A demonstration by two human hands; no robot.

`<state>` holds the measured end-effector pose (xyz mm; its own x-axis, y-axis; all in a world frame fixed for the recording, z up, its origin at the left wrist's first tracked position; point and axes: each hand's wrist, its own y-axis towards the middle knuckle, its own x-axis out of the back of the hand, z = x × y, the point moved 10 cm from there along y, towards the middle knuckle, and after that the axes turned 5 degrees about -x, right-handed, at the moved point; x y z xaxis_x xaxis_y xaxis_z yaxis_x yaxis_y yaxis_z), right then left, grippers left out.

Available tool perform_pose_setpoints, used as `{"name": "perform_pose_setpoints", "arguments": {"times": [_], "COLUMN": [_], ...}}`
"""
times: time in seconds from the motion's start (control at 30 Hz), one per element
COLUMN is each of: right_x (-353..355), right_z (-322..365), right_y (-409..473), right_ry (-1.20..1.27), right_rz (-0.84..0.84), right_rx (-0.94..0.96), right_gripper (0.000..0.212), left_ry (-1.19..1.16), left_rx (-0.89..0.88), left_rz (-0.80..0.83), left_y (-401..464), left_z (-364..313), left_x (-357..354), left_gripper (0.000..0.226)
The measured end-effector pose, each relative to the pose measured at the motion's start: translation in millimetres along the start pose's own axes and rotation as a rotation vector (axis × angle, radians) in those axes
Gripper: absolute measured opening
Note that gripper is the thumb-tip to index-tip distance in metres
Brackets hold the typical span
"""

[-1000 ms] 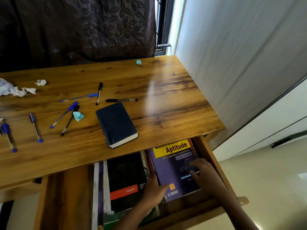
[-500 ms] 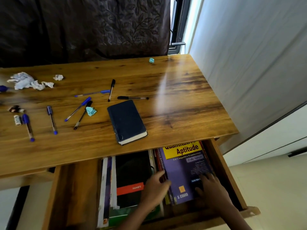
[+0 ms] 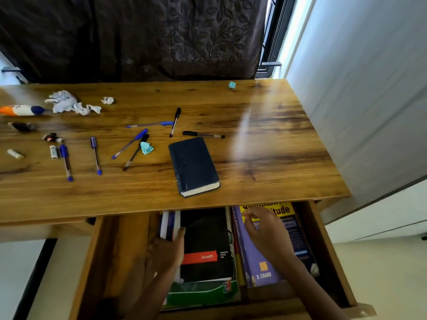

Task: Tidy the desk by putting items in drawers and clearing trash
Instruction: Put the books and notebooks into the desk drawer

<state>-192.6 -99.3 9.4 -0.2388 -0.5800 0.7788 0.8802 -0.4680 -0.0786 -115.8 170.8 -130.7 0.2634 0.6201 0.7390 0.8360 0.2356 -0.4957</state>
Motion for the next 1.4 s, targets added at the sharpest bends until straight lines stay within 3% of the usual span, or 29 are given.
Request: {"name": "perform_pose_setpoints", "arguments": {"times": [0.13, 0.2, 0.33, 0.43, 0.53, 0.6, 0.67, 0.83, 0.93, 1.1, 1.3, 1.4], "right_x": [19.6, 19.9, -1.0, -26.5, -55.7, -65.0, -66.2, -58.4, -48.1, -33.4, -27.9, -12.3], "right_z": [30.9, 46.1, 61.2, 64.0, 66.7, 65.7, 68.2, 65.8, 47.1, -3.5, -70.6, -96.1], "right_y": [26.3, 44.1, 78.7, 94.2, 95.5, 94.0, 92.6, 84.8, 70.3, 18.4, -33.4, -53.6], "right_ry": [0.114, 0.141, 0.17, 0.294, 0.463, 0.453, 0.456, 0.523, 0.458, 0.5, 0.793, 0.778], "right_rz": [-0.051, -0.047, 0.052, 0.187, 0.341, 0.349, 0.323, 0.298, 0.227, 0.083, 0.156, 0.205], "right_rx": [0.044, 0.051, 0.007, -0.084, -0.152, -0.162, -0.14, -0.134, -0.178, -0.276, -0.557, -0.587], "right_gripper": [0.012, 0.013, 0.036, 0.047, 0.043, 0.046, 0.05, 0.041, 0.028, 0.023, 0.021, 0.023], "left_ry": [-0.043, -0.136, -0.331, -0.394, -0.481, -0.566, -0.703, -0.813, -0.877, -0.943, -0.73, -0.65], "left_rx": [-0.005, -0.022, -0.482, -0.802, -0.761, -0.732, -0.713, -0.628, -0.621, -0.324, -0.283, -0.265], "left_rz": [0.006, -0.068, -0.493, -0.617, -0.387, -0.119, 0.03, 0.026, 0.129, 0.46, 0.696, 0.79], "left_y": [6.3, 0.5, -57.2, -87.5, -58.6, -39.7, -35.0, -50.9, -73.0, -83.2, -119.2, -143.0], "left_z": [4.9, 0.3, -63.4, -112.9, -139.2, -153.9, -163.1, -159.7, -148.1, -99.4, -83.5, -80.5], "left_x": [1.1, 12.2, 67.1, 93.8, 89.8, 67.6, 52.4, 47.7, 40.9, -3.6, -42.2, -62.2], "left_gripper": [0.087, 0.08, 0.052, 0.049, 0.053, 0.056, 0.055, 0.027, 0.018, 0.038, 0.061, 0.053]}}
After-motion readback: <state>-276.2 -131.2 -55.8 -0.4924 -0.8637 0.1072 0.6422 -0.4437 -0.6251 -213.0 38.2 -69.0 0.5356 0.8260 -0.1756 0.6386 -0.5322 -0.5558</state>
